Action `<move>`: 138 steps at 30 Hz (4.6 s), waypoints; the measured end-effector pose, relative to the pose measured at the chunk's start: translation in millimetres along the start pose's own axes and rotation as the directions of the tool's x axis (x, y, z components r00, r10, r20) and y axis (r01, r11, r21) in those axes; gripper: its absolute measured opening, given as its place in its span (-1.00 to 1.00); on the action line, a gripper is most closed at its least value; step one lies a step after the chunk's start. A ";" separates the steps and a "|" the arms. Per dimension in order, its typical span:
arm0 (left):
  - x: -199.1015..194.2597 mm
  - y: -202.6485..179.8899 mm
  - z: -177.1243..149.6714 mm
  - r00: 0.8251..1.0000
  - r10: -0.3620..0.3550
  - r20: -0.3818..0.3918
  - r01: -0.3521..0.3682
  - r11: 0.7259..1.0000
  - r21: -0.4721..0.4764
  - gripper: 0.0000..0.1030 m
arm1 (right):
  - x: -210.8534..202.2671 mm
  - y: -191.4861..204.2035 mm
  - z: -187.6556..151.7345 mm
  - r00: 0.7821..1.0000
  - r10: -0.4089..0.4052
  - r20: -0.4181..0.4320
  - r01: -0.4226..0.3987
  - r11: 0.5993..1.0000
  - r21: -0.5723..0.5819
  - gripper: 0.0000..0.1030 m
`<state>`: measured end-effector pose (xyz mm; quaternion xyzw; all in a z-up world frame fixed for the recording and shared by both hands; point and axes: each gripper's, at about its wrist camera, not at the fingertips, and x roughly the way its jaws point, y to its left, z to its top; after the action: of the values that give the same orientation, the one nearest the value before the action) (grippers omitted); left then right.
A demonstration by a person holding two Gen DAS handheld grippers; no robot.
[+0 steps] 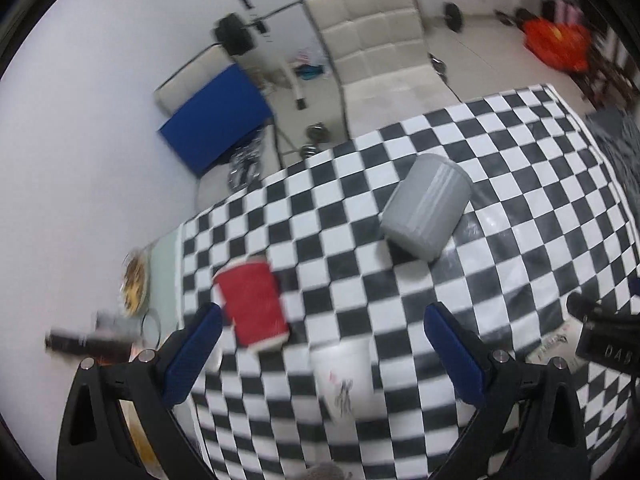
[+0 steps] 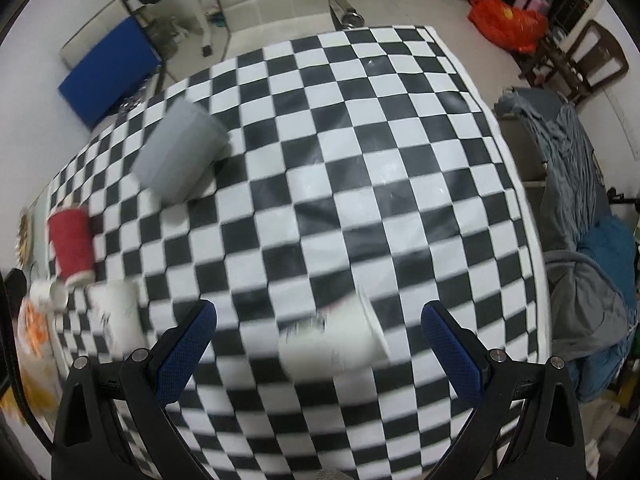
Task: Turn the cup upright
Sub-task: 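Reach the left gripper to the grey cup lying on its side and grasp it, then lift the grey cup with the left gripper and carry it toward the right gripper, then grasp the grey cup with the right gripper while the left gripper releases it, then rotate the grey cup opening-up with the right gripper and lower it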
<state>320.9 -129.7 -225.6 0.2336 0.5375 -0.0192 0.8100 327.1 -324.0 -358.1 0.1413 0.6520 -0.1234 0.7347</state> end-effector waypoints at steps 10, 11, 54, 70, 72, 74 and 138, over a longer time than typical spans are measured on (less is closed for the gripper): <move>91.3 -38.9 71.9 0.966 -0.231 -0.116 0.247 0.958 0.148 0.99 | 65.7 -16.8 70.8 0.998 0.012 -0.066 -0.004 0.994 0.113 1.00; 98.3 -46.7 77.9 0.961 -0.246 -0.127 0.266 0.949 0.169 0.99 | 70.0 -18.0 75.0 0.997 0.010 -0.070 -0.002 0.993 0.117 1.00; -24.6 25.1 -25.1 0.930 -0.368 0.018 0.367 0.922 -0.124 0.60 | -27.4 11.6 -8.7 0.994 0.103 0.030 -0.101 0.993 -0.058 1.00; 42.4 -13.9 -202.2 0.866 -0.443 -0.233 0.301 0.832 -0.466 0.60 | 4.8 -20.4 -172.6 0.987 0.140 -0.072 -0.151 0.975 -0.163 1.00; 59.9 -26.0 -204.1 0.856 -0.449 -0.256 0.295 0.831 -0.472 0.60 | 17.0 -26.5 -175.9 0.990 0.113 -0.086 -0.126 0.979 -0.159 1.00; 70.5 -37.3 -201.8 0.851 -0.450 -0.270 0.292 0.833 -0.470 0.60 | 28.0 -32.5 -179.0 0.991 0.092 -0.102 -0.107 0.983 -0.149 1.00; 113.5 60.9 -266.2 0.955 -0.236 -0.181 0.138 0.891 -0.433 0.81 | 105.9 134.8 -207.7 0.887 0.244 -0.393 -0.342 0.918 -0.201 0.63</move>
<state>156.5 55.7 -386.9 0.0033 0.6389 0.0445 0.7680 197.3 -121.9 -479.7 0.1596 0.7568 0.1060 0.6249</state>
